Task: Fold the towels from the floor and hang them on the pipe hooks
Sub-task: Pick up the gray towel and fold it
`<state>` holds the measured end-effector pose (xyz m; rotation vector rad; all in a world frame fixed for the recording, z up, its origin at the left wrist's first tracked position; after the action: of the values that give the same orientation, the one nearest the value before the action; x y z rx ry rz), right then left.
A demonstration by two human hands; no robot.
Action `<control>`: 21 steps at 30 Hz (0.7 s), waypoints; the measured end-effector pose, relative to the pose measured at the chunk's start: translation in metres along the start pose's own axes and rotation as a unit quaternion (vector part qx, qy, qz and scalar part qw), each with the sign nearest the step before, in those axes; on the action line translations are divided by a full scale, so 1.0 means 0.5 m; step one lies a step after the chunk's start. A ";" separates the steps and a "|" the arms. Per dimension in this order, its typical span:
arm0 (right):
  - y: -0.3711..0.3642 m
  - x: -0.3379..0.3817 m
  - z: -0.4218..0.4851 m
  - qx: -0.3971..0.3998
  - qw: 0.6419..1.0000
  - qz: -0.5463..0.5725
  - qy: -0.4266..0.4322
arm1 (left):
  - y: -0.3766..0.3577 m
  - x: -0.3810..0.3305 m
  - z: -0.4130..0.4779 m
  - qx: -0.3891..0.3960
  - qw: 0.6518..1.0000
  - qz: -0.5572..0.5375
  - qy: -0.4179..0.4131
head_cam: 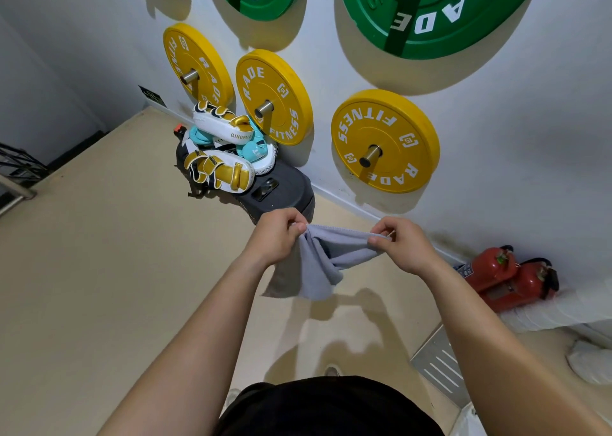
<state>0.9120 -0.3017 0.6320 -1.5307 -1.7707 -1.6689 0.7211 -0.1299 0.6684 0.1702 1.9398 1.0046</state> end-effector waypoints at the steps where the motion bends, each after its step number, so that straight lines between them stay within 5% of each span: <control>1: 0.001 -0.004 0.003 -0.006 1.000 0.002 -0.003 | 0.004 0.000 0.000 0.000 1.000 0.004 -0.001; 9: -0.028 0.041 0.017 -0.078 0.988 0.133 -0.004 | 0.023 0.037 -0.016 -0.119 0.979 -0.140 0.092; 21: -0.119 0.086 -0.017 -0.026 0.964 0.261 0.035 | -0.082 -0.015 -0.060 0.045 0.920 -0.380 0.078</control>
<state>0.8431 -0.2745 0.6343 -1.7407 -1.1528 -1.4820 0.7128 -0.1779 0.6517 -0.5941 1.9369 0.4112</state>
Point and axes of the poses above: each hand's wrist, its own z-axis towards the middle knuckle, its own y-axis out of the back of the hand, x = y × z, the point moved 5 cm from there along z, towards the middle knuckle, and after that the axes turned 9 degrees about x, right-handed, at the moved point
